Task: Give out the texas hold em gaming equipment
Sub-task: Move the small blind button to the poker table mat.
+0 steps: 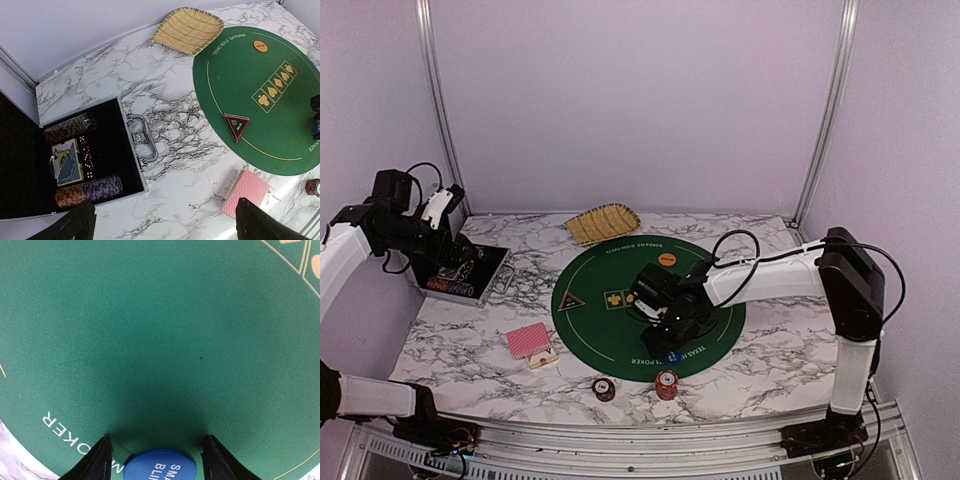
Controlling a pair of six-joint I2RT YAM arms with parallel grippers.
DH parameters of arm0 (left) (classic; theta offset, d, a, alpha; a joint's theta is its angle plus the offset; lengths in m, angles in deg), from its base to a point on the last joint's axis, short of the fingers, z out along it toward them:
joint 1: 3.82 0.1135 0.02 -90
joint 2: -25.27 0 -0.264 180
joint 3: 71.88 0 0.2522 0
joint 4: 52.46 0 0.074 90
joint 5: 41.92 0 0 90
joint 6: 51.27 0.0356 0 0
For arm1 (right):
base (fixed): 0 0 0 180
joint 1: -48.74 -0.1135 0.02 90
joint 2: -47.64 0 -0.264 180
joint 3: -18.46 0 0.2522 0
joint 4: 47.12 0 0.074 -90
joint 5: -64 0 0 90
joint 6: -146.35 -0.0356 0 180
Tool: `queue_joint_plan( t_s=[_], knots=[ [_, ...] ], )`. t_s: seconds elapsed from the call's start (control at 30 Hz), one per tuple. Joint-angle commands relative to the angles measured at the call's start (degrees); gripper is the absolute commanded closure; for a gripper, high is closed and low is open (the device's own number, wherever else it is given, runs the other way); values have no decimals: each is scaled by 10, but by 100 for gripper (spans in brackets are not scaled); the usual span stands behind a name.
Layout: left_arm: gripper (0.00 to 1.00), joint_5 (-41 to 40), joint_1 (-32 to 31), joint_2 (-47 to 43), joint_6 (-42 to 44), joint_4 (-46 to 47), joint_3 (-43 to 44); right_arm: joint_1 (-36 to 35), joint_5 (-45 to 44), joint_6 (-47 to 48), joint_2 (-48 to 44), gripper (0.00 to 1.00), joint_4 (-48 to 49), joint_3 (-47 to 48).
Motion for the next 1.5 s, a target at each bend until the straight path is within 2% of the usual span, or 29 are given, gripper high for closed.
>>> queue_joint_plan(
  t_s=[0.0, 0.4, 0.7, 0.9, 1.0, 1.17, 1.47],
  knots=[
    [1, 12, 2, -7, -2, -15, 9, -4, -33, -4, -9, 42, -14, -20],
    [1, 11, 2, -3, -8, -19, 24, 3, -68, -19, -64, 51, -19, -88],
    [1, 12, 2, -3, -11, -20, 31, 39, -75, -16, -109, 53, -21, -118],
    [1, 14, 2, -1, -11, -21, 30, 41, -71, -11, -118, 50, -28, -99],
    [1, 13, 2, -2, -11, -23, 30, 38, -65, -14, -128, 43, -39, -78],
    [1, 9, 2, -4, -6, -26, 27, 20, -56, -35, -167, 19, -77, -33],
    [1, 19, 2, -3, -7, -27, 27, -50, 18, -58, -194, 2, -139, 10]
  ],
)
